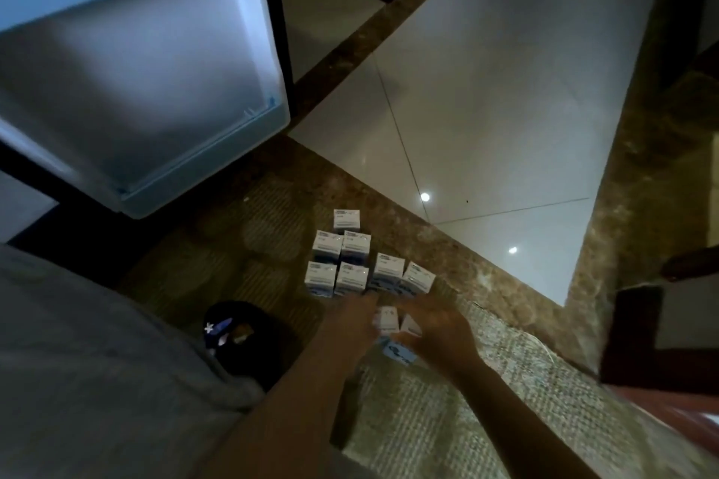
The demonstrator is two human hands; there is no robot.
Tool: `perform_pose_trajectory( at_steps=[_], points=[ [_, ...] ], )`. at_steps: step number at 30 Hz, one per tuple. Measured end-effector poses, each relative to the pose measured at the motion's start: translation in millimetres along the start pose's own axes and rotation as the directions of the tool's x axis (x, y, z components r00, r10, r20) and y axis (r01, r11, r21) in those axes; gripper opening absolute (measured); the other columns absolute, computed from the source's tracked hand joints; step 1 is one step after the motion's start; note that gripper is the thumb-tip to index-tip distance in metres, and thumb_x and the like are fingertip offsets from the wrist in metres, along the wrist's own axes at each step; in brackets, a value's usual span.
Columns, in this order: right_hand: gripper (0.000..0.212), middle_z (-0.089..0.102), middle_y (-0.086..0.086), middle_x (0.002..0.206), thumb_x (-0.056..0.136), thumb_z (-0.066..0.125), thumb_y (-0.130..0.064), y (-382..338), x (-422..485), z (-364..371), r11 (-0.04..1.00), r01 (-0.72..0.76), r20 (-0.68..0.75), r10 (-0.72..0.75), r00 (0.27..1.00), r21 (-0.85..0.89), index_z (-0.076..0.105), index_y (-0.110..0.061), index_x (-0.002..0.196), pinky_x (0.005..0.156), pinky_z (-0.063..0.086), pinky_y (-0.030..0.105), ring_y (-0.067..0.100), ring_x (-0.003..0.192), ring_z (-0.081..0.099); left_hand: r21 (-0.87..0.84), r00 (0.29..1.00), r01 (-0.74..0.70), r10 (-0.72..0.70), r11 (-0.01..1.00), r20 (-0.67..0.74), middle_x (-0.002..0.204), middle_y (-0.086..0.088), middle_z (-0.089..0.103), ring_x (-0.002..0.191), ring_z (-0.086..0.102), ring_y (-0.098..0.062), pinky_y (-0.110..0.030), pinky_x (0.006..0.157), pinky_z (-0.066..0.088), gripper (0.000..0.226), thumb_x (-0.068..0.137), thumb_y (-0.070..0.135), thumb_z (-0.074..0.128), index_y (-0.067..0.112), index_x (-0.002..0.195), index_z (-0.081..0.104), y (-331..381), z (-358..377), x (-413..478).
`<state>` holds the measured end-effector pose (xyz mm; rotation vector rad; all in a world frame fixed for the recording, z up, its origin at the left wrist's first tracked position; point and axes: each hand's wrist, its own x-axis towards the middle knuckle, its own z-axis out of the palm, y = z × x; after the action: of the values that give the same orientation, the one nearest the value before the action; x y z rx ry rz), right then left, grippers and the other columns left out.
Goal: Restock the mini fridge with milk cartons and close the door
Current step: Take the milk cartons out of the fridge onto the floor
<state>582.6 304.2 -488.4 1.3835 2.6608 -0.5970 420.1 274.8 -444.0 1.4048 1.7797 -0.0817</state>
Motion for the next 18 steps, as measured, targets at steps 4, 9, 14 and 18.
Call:
perform_pose_trajectory(
  at_steps=[4, 9, 14, 18],
  points=[
    [0.048, 0.066, 0.005, 0.118, 0.075, 0.075, -0.035, -7, 16, 6, 0.999, -0.026, 0.029, 0.027, 0.999, -0.030, 0.062, -0.022, 0.119, 0.080, 0.052, 0.038, 0.024, 0.104, 0.064, -0.137, 0.999, 0.037, -0.036, 0.990, 0.008, 0.127, -0.006, 0.053, 0.116, 0.051, -0.021, -0.038, 0.100, 0.044, 0.028, 0.095, 0.022, 0.047, 0.017, 0.122, 0.048, -15, 14, 14],
    [0.051, 0.064, 0.004, 0.116, 0.073, 0.076, -0.035, -2, 35, 16, 0.995, -0.038, 0.007, 0.039, 0.999, -0.094, 0.059, -0.024, 0.120, 0.078, 0.052, 0.036, 0.023, 0.103, 0.064, -0.151, 0.997, 0.063, -0.056, 0.986, 0.049, 0.143, -0.014, 0.042, 0.128, 0.044, -0.029, -0.036, 0.105, 0.036, 0.052, 0.096, 0.015, 0.044, 0.010, 0.144, 0.026, -17, 23, 24],
    [0.055, 0.072, 0.001, 0.086, 0.050, 0.090, -0.036, 0, 39, 21, 0.974, -0.071, -0.028, 0.066, 0.997, -0.214, 0.069, -0.024, 0.100, 0.055, 0.055, 0.030, 0.019, 0.074, 0.070, -0.105, 0.997, 0.039, -0.032, 0.994, 0.071, 0.150, -0.013, 0.032, 0.127, 0.047, -0.027, -0.038, 0.102, 0.042, 0.063, 0.099, 0.021, 0.038, 0.022, 0.151, 0.003, -16, 29, 29],
    [0.053, 0.069, 0.003, 0.082, 0.053, 0.089, -0.034, 4, 31, 27, 0.975, -0.086, -0.043, 0.079, 0.996, -0.204, 0.068, -0.022, 0.100, 0.054, 0.054, 0.033, 0.023, 0.070, 0.067, -0.095, 0.998, -0.005, 0.011, 0.995, 0.060, 0.153, -0.012, 0.026, 0.120, 0.051, -0.028, -0.039, 0.094, 0.047, 0.068, 0.098, 0.017, 0.039, 0.031, 0.150, -0.003, -12, 34, 30]
  ],
)
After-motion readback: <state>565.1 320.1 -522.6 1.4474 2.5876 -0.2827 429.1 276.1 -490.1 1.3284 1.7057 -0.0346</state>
